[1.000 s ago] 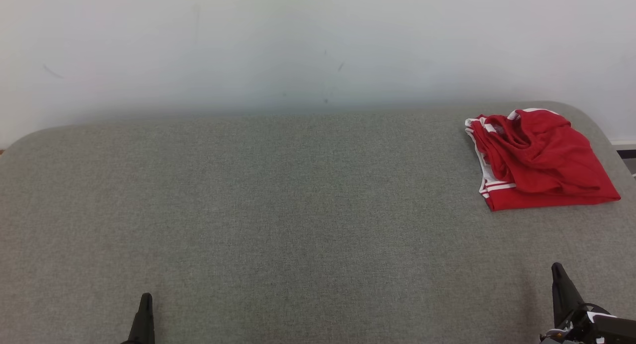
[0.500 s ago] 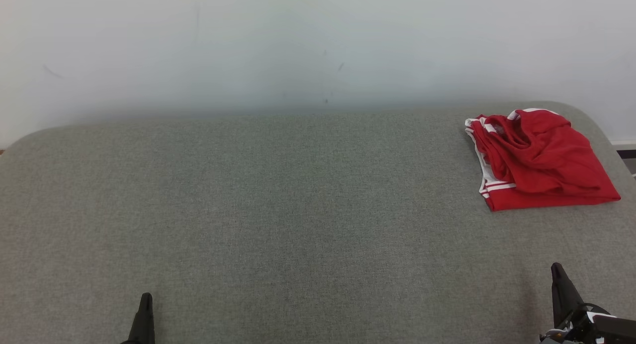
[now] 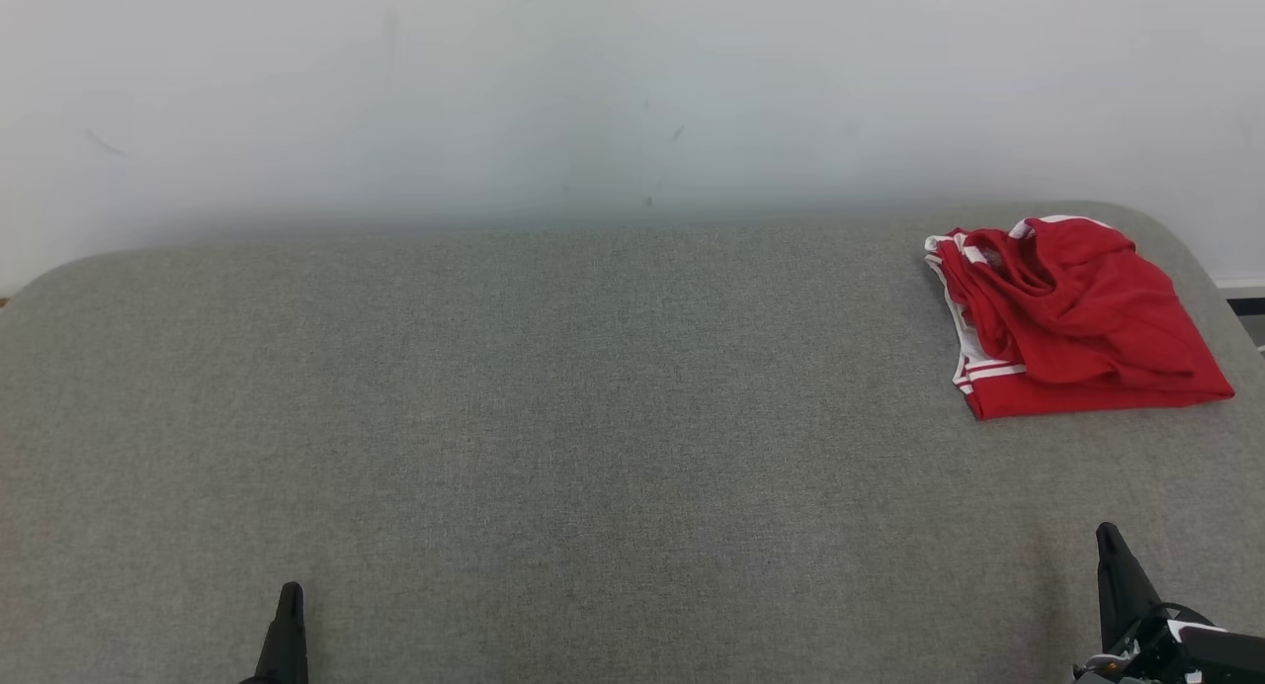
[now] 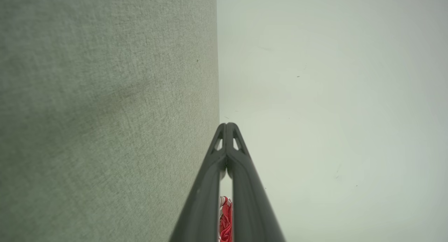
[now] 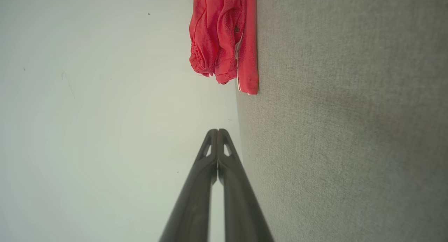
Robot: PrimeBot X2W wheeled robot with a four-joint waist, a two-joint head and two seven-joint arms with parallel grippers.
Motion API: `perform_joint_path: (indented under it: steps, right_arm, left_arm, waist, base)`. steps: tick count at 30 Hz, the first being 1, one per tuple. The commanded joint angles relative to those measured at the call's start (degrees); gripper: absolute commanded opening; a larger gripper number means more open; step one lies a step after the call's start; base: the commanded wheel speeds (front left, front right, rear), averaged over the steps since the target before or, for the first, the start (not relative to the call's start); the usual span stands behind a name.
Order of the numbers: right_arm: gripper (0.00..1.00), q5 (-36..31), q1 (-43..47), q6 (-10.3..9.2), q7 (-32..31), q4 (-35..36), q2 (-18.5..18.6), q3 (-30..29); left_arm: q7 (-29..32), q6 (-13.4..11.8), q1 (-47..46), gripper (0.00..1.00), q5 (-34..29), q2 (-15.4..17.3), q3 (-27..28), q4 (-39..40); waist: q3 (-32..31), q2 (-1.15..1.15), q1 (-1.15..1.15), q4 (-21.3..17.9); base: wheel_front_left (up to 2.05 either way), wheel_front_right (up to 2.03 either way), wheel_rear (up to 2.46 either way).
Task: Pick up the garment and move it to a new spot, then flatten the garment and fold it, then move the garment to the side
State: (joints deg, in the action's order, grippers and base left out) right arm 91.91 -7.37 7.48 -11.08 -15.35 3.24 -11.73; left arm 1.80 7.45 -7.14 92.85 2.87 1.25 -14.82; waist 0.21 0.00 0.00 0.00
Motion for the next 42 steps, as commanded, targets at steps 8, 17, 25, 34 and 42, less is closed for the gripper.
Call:
perform_joint_path:
  steps: [8, 17, 25, 34, 42]
  right_arm:
    - [0.00, -0.1, 0.0, 0.02, -0.1, 0.0, -0.2, -0.1]
    - [0.00, -0.1, 0.0, 0.02, -0.2, 0.0, -0.2, -0.2]
    - [0.00, -0.2, 0.0, 0.02, -0.2, 0.0, -0.3, -0.2]
    - [0.00, -0.2, 0.0, 0.02, -0.2, 0.0, -0.3, -0.2]
    - [0.00, -0.2, 0.0, 0.02, -0.3, 0.0, -0.3, -0.3]
  left_arm:
    - [0.3, 0.2, -0.3, 0.00, 0.2, 0.0, 0.0, -0.2]
    - [0.3, 0.2, -0.3, 0.00, 0.2, 0.0, 0.1, -0.2]
    - [0.3, 0.2, -0.3, 0.00, 0.2, 0.0, 0.0, -0.2]
    - [0.2, 0.2, -0.3, 0.00, 0.2, 0.0, 0.0, -0.2]
    - [0.2, 0.2, -0.3, 0.00, 0.2, 0.0, 0.0, -0.2]
  waist:
    - [0.0, 0.00, 0.00, 0.0]
    - [0.0, 0.00, 0.00, 0.0]
    - [0.0, 0.00, 0.00, 0.0]
    - [0.0, 0.00, 0.00, 0.0]
    - [0.0, 0.00, 0.00, 0.0]
  base:
    - [0.00, 0.00, 0.00]
    - [0.00, 0.00, 0.00]
    - [0.00, 0.00, 0.00]
    - [0.00, 0.00, 0.00]
    - [0.00, 0.00, 0.00]
